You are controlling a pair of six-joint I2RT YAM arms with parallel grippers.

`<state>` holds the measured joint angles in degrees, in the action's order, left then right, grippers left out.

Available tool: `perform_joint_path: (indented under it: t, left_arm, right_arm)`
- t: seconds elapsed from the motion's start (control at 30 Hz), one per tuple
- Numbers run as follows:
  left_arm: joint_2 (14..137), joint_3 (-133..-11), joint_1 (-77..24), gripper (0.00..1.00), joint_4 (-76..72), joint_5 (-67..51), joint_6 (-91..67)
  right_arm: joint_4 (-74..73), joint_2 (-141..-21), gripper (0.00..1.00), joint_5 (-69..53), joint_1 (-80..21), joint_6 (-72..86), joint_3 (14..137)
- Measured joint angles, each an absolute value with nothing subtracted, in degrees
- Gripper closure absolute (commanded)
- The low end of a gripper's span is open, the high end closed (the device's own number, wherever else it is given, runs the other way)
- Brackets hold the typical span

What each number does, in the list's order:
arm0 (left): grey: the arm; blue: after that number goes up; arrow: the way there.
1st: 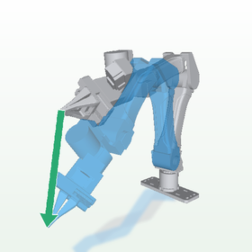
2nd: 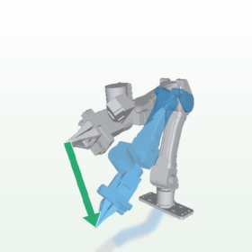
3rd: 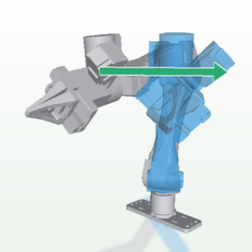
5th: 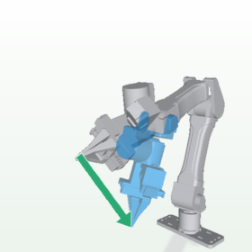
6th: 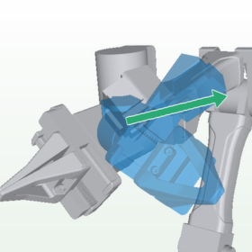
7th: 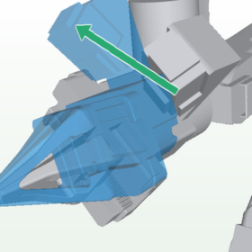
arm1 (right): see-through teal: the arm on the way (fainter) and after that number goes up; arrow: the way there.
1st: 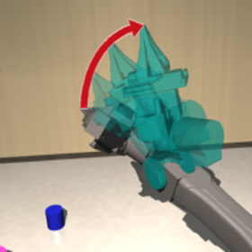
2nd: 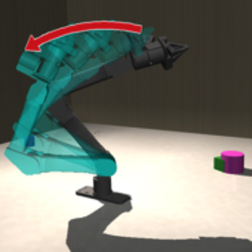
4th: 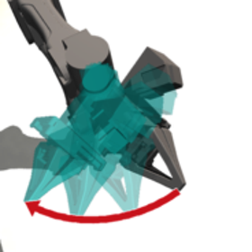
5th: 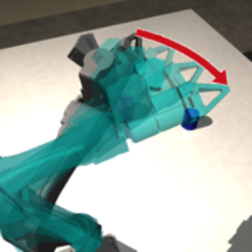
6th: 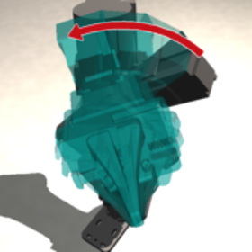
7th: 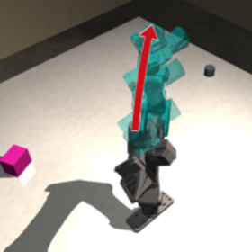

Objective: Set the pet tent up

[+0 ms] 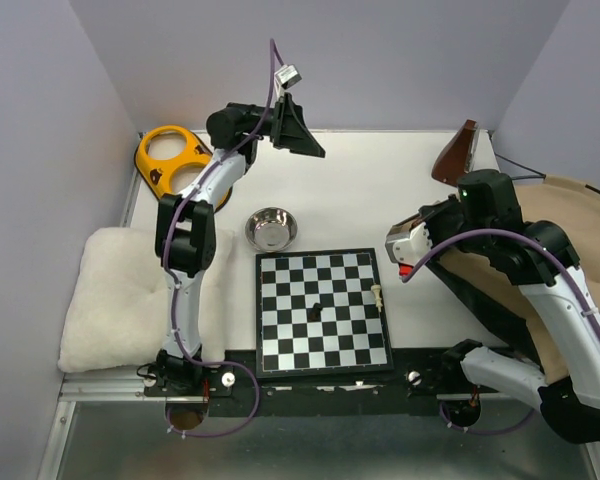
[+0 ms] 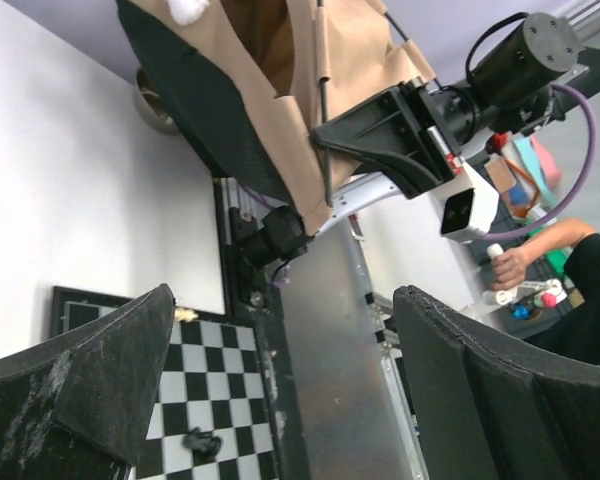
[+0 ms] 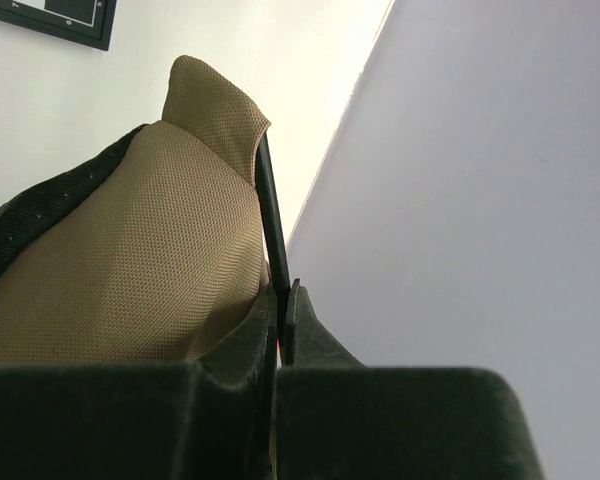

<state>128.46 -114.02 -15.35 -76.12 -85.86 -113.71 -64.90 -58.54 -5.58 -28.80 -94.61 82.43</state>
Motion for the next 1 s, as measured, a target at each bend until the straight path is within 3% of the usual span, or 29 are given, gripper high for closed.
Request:
perform_joint_path:
  t: [0.13,0.2,0.27,0.4,0.47,0.5,0.67,0.73,0.8,0.87,1.0]
  left_arm:
    - [123.0,-109.8,-16.2,0.01,-75.1,-83.9,-112.6]
    - [119.6,-110.1,-16.1,0.01,-66.4,-81.1,-108.6]
    - [115.8,-111.7,-15.3,0.01,-48.7,-75.7,-100.4]
    - [115.2,-130.1,-13.6,0.01,1.0,-52.8,-65.7]
    - [113.3,-131.2,-14.3,0.01,11.8,-43.6,-51.3]
    - [109.8,-126.2,-15.4,0.01,15.0,-39.5,-43.5]
    - [89.1,-86.2,-21.8,0.01,8.6,-30.9,-16.5]
    - [80.1,-66.6,-27.3,0.01,-3.1,-20.7,-2.1]
    - [75.2,-54.5,-32.4,0.01,-12.4,-13.7,7.2]
    - [74.4,-50.3,-34.8,0.01,-18.6,-8.5,13.1]
    - [74.3,-55.6,-32.5,0.01,-18.6,-6.9,12.2]
  right_arm:
    - [-65.2,-58.6,0.99,-5.3,-28.8,-94.5,82.8]
    - [-65.4,-58.6,0.99,-5.2,-28.8,-94.5,83.0]
    - [-65.6,-58.6,0.99,-5.2,-28.8,-94.5,83.2]
    - [-65.7,-58.5,0.99,-5.1,-28.8,-94.5,83.4]
    - [-65.6,-58.4,0.99,-5.0,-28.8,-94.6,83.4]
    - [-65.6,-58.4,0.99,-5.0,-28.8,-94.6,83.4]
    - [-65.6,-57.8,0.99,-5.0,-28.8,-94.7,83.4]
    - [-65.6,-57.5,0.99,-5.0,-28.8,-94.8,83.4]
    - [-65.6,-57.1,0.99,-5.0,-28.8,-94.8,83.4]
    - [-65.6,-56.8,0.99,-5.0,-28.8,-94.8,83.4]
    - [-65.6,-56.7,0.99,-5.0,-28.8,-94.7,83.4]
